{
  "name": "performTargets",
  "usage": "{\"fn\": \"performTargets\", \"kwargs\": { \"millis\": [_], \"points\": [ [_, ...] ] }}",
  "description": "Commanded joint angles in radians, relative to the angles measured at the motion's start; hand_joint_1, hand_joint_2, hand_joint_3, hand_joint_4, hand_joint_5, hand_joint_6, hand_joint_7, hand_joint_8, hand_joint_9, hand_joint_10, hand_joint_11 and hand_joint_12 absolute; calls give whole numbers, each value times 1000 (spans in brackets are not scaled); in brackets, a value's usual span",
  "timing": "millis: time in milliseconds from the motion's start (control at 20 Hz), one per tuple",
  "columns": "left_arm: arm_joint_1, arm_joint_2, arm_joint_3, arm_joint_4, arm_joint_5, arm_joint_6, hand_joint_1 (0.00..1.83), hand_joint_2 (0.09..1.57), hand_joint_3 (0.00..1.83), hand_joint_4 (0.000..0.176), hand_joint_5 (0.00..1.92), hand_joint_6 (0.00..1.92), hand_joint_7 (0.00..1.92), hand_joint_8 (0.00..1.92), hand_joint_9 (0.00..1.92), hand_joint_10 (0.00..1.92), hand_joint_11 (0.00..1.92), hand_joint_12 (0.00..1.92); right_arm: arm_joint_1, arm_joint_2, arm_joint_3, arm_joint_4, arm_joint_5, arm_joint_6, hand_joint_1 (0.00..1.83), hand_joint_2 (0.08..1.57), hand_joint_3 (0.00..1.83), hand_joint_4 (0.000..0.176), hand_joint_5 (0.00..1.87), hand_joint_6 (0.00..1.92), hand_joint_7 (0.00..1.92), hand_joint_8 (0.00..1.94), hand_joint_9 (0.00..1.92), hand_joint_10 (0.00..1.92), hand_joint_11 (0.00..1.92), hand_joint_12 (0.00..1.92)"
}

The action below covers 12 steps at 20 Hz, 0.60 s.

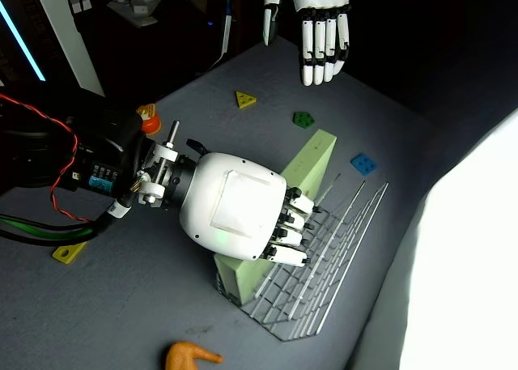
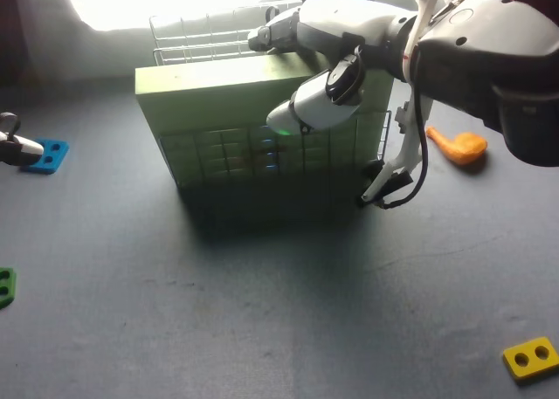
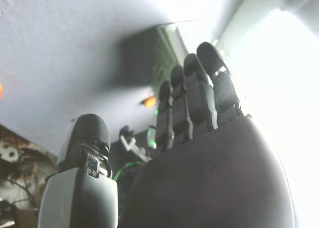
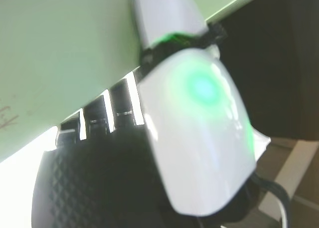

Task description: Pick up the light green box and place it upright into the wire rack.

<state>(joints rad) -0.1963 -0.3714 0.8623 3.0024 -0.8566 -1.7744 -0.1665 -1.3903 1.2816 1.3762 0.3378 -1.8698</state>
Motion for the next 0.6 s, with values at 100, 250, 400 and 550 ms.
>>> {"fn": "performTargets", "kwargs": {
  "millis": [100, 250, 400, 550],
  "points": [
    [-11, -1, 3, 10, 83, 2, 351, 1338, 0, 0, 176, 0, 230, 0, 233, 2, 0, 772, 9, 6, 1, -22, 29, 5, 1084, 1004, 0, 0, 412, 45, 530, 4, 399, 446, 19, 1487],
    [-11, -1, 4, 10, 83, 2, 350, 1338, 0, 0, 174, 0, 228, 0, 233, 2, 0, 772, 18, 13, 1, -21, 23, 6, 1084, 1004, 0, 0, 413, 35, 529, 2, 399, 447, 10, 1501],
    [-11, -1, 4, 10, 83, 2, 350, 1338, 0, 0, 174, 0, 228, 0, 233, 2, 0, 772, 40, 31, -6, -21, 12, 17, 1084, 1004, 0, 0, 415, 31, 530, 2, 398, 447, 10, 1501],
    [-11, -1, 4, 10, 83, 2, 359, 1334, 0, 0, 181, 2, 232, 1, 232, 1, 0, 781, 78, 67, -37, -19, 5, 5, 1085, 1016, 2, 0, 423, 26, 532, 2, 392, 461, 0, 1519]
  ]
}}
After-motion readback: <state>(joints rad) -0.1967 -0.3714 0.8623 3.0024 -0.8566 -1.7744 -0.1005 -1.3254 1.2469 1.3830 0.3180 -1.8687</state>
